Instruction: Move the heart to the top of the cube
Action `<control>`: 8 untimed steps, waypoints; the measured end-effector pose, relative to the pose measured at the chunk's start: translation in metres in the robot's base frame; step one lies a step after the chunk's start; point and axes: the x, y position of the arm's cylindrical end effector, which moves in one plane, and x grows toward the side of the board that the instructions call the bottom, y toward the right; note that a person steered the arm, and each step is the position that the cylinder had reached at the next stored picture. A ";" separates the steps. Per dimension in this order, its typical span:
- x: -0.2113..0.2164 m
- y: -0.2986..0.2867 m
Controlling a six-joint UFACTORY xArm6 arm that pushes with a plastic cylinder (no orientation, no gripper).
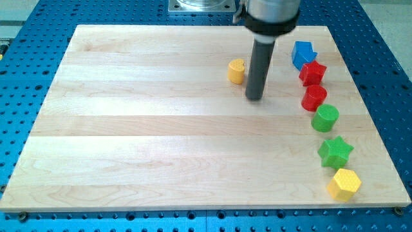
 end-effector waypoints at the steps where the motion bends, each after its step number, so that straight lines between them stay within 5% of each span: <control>1: -0.050 -0.044; 3: -0.138 0.028; 5: -0.110 0.058; 6: -0.145 0.058; 7: -0.139 0.000; 8: -0.153 0.061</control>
